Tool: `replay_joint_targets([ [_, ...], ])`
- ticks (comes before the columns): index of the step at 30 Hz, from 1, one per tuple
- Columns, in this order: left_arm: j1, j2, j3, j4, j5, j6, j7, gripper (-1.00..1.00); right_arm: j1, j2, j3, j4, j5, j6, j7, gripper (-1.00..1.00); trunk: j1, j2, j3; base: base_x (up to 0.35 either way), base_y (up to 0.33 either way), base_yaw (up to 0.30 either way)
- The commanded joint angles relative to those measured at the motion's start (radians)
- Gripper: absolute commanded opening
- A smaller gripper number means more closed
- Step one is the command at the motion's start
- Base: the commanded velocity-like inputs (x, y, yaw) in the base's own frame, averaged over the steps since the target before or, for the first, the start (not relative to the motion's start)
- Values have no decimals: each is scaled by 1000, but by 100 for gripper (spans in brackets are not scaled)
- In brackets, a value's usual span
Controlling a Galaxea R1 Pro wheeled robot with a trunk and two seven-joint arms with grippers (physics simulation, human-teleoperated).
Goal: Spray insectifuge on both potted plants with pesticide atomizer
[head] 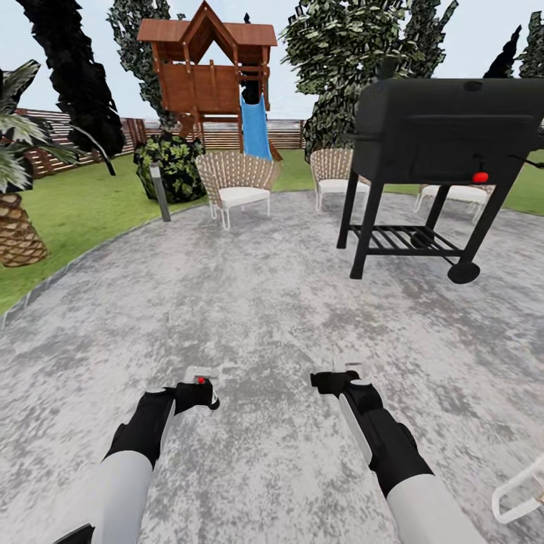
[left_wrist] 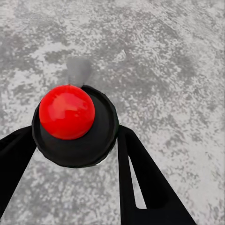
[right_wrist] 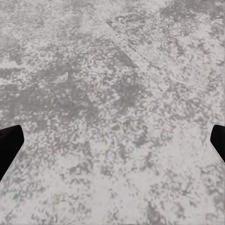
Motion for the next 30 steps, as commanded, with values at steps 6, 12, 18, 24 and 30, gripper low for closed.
replay_joint_targets([
  [6, -1, -2, 7, 10, -7, 3, -9, -100, -1, 0, 3, 174, -3, -185, -14, 100, 0, 0, -1, 340, 0, 0],
  [12, -1, -4, 6, 11, -7, 2, -9, -100, -1, 0, 3, 325, -1, -265, -11, 100, 0, 0, -1, 340, 0, 0],
  [18, -1, -11, 7, 11, -7, 2, -9, -100, -1, 0, 3, 333, -11, -267, -8, 100, 0, 0, -1, 340, 0, 0],
  [24, -1, -11, 7, 11, -7, 2, -9, -100, -1, 0, 2, 333, -7, -267, -10, 100, 0, 0, -1, 340, 0, 0],
  [30, -1, -11, 7, 11, -7, 2, -9, -100, -1, 0, 3, 332, -7, -266, -11, 100, 0, 0, -1, 339, 47, -40],
])
